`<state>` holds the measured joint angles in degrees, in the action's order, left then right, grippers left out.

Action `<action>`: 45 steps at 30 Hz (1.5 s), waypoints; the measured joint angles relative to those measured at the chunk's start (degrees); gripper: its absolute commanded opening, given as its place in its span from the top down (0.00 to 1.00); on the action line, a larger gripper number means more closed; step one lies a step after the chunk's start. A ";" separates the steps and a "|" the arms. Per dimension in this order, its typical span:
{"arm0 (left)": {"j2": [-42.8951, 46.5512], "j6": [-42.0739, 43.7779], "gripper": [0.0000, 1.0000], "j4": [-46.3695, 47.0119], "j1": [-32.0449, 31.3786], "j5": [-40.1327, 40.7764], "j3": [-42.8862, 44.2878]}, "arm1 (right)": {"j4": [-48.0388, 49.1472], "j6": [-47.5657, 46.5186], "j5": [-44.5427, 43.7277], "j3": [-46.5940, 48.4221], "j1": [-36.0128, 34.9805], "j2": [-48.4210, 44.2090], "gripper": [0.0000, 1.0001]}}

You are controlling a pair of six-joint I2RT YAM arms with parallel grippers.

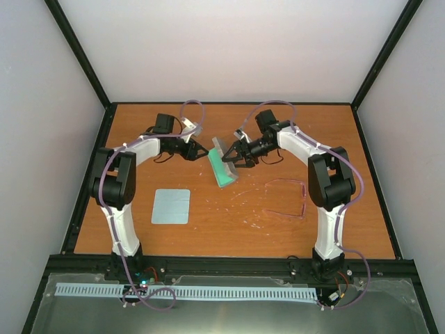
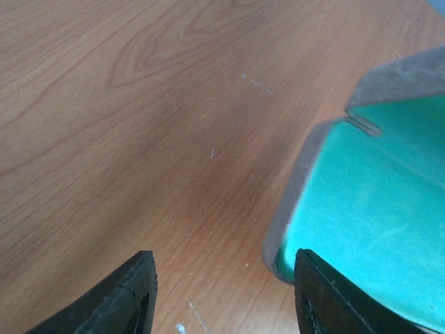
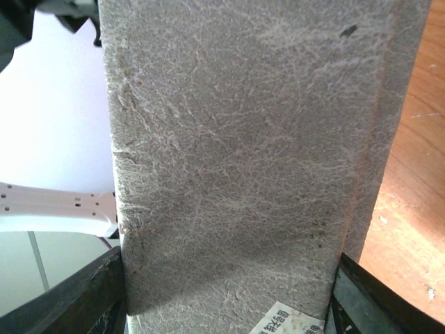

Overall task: Organize the sunglasses
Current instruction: Place the sunglasses case at the center of the board.

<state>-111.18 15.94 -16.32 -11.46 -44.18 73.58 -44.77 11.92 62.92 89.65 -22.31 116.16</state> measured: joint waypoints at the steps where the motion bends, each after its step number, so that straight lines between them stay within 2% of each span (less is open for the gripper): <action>1: -0.83 0.28 0.46 -0.09 0.00 0.28 0.55 | -0.24 -0.26 0.63 0.00 -0.13 0.00 0.97; 13: -4.52 1.51 0.53 -1.75 0.00 -2.58 8.09 | -2.36 -1.88 1.53 1.53 -0.46 0.35 0.97; 21: -4.70 3.30 0.62 -2.80 -0.28 -3.32 8.44 | -3.65 -2.01 3.10 4.31 -1.25 2.10 0.97; 32: -5.01 4.37 0.57 -3.54 0.24 -3.06 7.65 | -6.34 -3.43 3.48 5.79 -1.27 4.37 0.97; 45: -5.03 9.11 0.58 -9.88 1.51 -12.15 6.75 | -8.20 -5.27 3.15 7.82 -1.27 5.09 0.97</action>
<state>-116.20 25.06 -26.20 -9.96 -56.34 80.34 -52.97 6.66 66.06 97.47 -23.57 121.25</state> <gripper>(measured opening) 0.425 0.656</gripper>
